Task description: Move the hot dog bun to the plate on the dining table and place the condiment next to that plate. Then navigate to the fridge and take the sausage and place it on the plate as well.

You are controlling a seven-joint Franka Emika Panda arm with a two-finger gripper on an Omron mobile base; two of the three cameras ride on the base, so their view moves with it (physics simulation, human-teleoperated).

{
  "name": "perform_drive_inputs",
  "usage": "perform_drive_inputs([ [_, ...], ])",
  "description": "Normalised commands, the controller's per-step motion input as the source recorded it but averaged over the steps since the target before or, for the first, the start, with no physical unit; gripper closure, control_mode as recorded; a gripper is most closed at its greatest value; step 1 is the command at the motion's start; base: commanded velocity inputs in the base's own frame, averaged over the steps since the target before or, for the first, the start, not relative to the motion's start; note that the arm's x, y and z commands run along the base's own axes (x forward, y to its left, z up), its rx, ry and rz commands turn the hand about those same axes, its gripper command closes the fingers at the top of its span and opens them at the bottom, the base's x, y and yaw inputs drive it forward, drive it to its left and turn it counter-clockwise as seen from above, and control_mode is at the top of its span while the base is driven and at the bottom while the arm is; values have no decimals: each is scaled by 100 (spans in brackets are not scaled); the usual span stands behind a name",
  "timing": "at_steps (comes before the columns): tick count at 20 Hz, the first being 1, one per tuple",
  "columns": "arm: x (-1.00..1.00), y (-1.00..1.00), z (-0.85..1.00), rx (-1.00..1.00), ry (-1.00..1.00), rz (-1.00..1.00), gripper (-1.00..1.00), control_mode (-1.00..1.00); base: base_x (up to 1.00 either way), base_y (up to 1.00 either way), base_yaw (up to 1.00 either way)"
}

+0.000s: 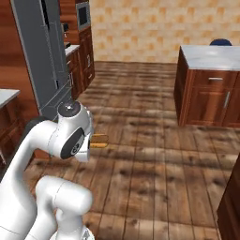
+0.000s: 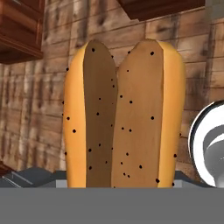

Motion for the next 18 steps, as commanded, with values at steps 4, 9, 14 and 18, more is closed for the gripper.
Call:
perform_drive_inputs([
  [4,0,0,0,0,0,0,100,100,99,-24,-9],
  [9,0,0,0,0,0,0,100,100,98,-5,-33],
  [14,0,0,0,0,0,0,100,100,100,24,-24],
  [18,0,0,0,0,0,0,100,100,100,38,-19],
])
